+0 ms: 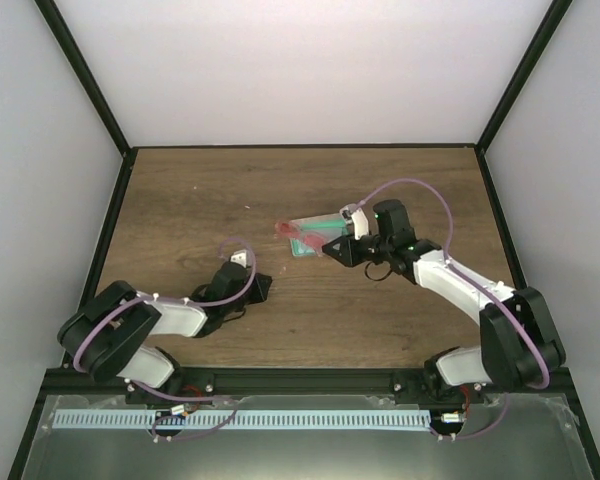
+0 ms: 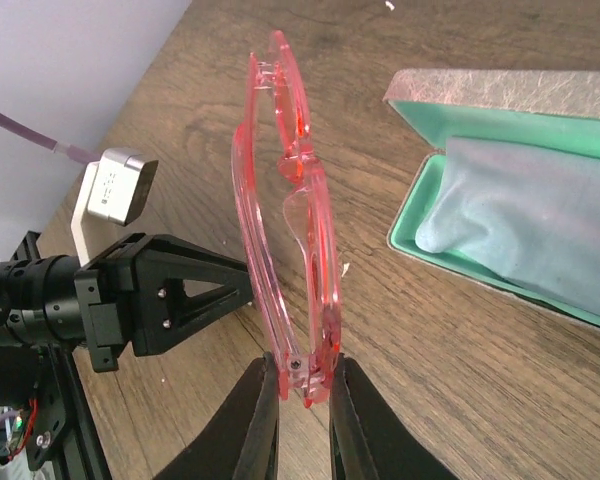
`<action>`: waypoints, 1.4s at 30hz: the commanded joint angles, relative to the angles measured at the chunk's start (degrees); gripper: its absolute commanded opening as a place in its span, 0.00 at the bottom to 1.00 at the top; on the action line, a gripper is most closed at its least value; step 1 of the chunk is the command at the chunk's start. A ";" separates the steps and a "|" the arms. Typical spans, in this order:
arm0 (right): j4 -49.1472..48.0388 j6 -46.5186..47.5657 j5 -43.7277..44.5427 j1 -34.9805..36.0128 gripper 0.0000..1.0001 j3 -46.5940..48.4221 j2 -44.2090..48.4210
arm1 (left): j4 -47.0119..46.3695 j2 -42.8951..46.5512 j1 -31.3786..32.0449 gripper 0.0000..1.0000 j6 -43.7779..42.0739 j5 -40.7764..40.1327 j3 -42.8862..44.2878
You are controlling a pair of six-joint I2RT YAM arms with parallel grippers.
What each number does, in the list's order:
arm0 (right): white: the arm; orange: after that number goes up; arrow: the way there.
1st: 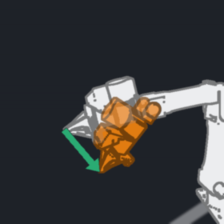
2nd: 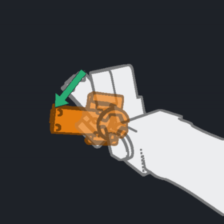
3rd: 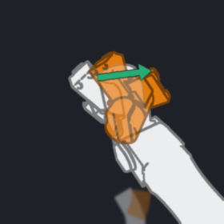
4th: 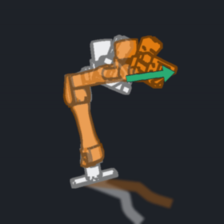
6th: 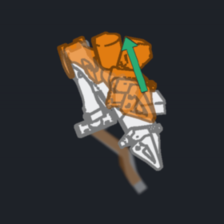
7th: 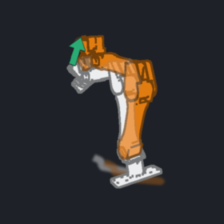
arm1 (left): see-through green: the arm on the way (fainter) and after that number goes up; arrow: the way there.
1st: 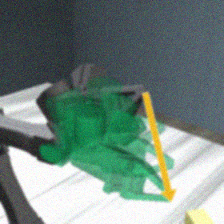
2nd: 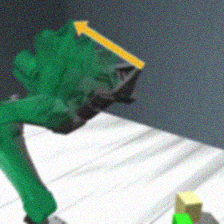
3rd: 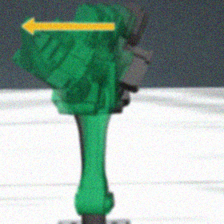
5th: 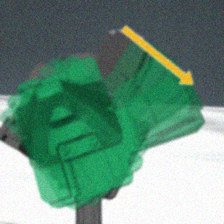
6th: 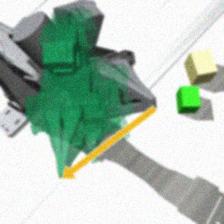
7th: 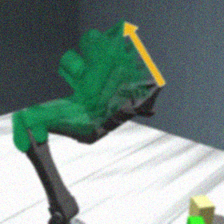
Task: Organize the sunglasses
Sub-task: Move the sunglasses case to the center of the board.
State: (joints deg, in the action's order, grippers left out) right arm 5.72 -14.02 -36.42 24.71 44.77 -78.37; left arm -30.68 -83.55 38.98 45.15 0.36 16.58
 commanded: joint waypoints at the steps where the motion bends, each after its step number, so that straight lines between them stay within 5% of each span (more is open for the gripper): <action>1: -1.74 -1.87 1.18 -0.45 0.05 -0.48 3.78 | -2.86 -1.45 -0.22 0.21 -0.08 -1.42 3.01; 6: -0.70 -4.00 5.17 -0.47 0.05 -0.22 7.81 | -2.39 -4.64 -0.22 0.41 -1.37 -1.70 7.72; 9: 0.15 -5.44 8.96 -0.54 0.05 -0.11 10.09 | -1.83 -7.47 -0.22 0.44 -1.79 -1.74 10.66; 29: 1.32 -7.46 11.99 -2.04 0.02 -1.87 17.37 | 5.09 -22.93 0.33 0.42 -4.51 -7.41 27.22; 42: 0.97 -7.50 11.74 -2.01 0.02 -2.55 17.77 | 15.93 -26.04 0.13 0.23 -8.76 -12.62 34.28</action>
State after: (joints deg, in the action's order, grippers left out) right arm 7.40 -21.54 -24.43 23.05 41.76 -61.82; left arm -17.87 -108.62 39.09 38.28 -11.35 50.94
